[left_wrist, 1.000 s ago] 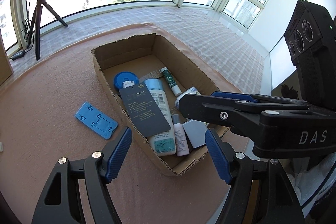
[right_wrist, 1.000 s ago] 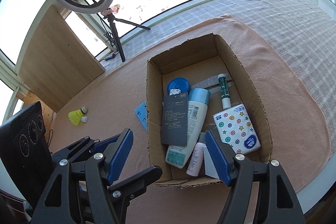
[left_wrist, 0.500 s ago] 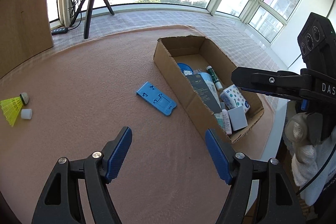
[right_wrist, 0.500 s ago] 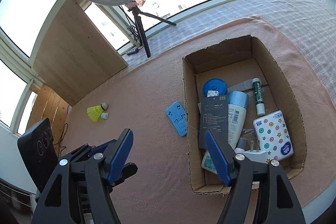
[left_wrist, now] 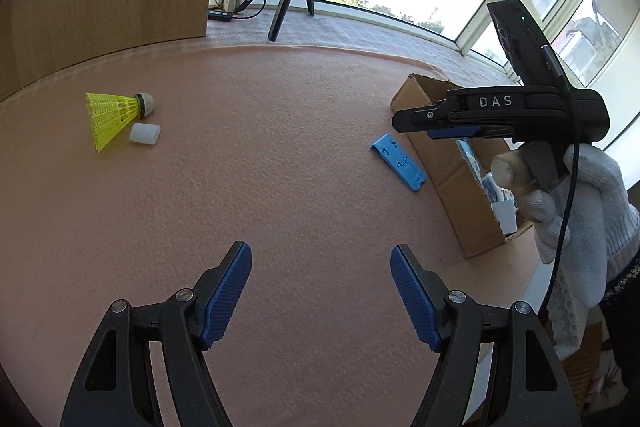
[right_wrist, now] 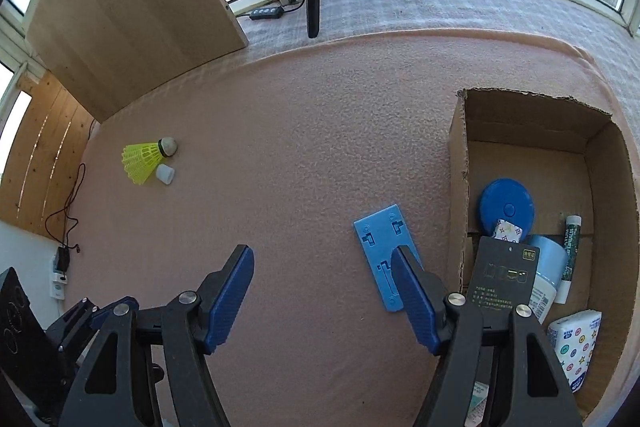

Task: Organize objects
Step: 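Move the right gripper to the blue phone stand on the mat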

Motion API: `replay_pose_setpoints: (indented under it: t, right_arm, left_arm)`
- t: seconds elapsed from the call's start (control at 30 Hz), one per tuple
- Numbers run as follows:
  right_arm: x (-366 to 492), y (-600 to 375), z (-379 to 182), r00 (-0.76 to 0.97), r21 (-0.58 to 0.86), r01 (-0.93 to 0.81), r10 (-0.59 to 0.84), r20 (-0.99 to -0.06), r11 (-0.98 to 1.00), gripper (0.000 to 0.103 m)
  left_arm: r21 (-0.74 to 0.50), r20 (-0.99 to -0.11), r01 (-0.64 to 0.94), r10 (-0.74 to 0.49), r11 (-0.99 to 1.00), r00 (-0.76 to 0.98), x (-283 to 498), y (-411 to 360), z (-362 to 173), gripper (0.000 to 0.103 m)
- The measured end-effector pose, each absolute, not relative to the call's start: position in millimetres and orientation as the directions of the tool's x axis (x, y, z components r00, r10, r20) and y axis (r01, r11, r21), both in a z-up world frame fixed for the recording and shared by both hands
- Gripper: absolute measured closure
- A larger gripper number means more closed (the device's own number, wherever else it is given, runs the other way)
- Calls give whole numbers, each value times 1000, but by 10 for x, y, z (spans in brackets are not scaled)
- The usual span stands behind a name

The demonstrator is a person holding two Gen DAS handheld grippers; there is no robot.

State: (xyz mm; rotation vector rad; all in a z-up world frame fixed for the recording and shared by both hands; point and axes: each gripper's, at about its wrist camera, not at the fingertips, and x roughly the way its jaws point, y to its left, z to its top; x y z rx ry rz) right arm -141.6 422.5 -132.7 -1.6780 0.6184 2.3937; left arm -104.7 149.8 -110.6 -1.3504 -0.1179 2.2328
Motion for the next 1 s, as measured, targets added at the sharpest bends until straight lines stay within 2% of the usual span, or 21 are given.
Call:
replay_pose_setpoints:
  t: [0.3, 0.53, 0.67, 0.8, 1.0]
  right_arm:
    - [-1784, 4174, -1713, -221, 80, -356, 1, -975, -931, 36]
    - [-1927, 4159, -1792, -181, -53, -360, 126, -975, -931, 36]
    - [-2012, 4080, -1884, -120, -107, -316, 152, -981, -943, 35]
    - [-2042, 4038, -1935, -66, -131, -280, 155, -986, -951, 34]
    - [-1995, 3987, -1918, -34, -64, -233, 74, -997, -970, 34]
  left_arm:
    - [-362, -796, -330, 474, -872, -377, -1059, 1059, -1158, 28]
    - [-371, -794, -335, 483, -866, -369, -1095, 1002, -1175, 28]
    - [-371, -791, -351, 491, -860, -366, -1108, 1017, -1156, 28]
    - [-372, -788, -359, 496, -856, -365, -1103, 1013, -1144, 28]
    - [-378, -786, -355, 499, -855, -366, -1120, 934, -1159, 28]
